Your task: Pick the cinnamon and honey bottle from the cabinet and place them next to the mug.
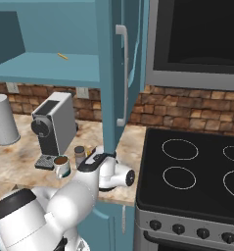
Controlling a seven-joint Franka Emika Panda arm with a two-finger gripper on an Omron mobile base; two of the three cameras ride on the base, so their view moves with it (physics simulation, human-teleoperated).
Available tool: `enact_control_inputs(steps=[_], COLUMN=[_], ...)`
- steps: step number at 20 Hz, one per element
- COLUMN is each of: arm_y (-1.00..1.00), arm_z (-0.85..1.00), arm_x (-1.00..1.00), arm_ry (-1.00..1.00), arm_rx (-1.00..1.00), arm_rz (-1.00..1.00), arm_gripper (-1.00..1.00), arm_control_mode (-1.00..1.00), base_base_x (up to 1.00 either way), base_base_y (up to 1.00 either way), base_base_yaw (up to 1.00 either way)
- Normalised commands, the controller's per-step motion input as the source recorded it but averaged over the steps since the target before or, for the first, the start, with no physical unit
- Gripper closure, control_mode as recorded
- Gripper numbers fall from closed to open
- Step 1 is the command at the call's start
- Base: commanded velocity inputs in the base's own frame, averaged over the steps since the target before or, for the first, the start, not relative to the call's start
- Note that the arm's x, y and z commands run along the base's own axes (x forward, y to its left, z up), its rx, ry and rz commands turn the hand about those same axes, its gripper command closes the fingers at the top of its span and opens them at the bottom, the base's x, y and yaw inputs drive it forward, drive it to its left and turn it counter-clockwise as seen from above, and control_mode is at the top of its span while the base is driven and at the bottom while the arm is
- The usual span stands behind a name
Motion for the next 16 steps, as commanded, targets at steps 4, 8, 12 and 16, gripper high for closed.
enact_control_inputs(steps=[4, 8, 12, 16], arm_y=[0.00, 0.00, 0.00, 0.00], arm_z=[0.00, 0.00, 0.00, 0.00], arm_x=[0.00, 0.00, 0.00, 0.00], arm_ry=[0.00, 0.00, 0.00, 0.00], arm_rx=[0.00, 0.00, 0.00, 0.00], arm_rz=[0.00, 0.00, 0.00, 0.00], arm_gripper=[-1.00, -1.00, -1.00, -1.00], arm_control_mode=[-1.00, -1.00, -1.00, -1.00], base_base_x=[0.00, 0.00, 0.00, 0.00], base_base_y=[0.00, 0.00, 0.00, 0.00], base_base_yaw=[0.00, 0.00, 0.00, 0.00])
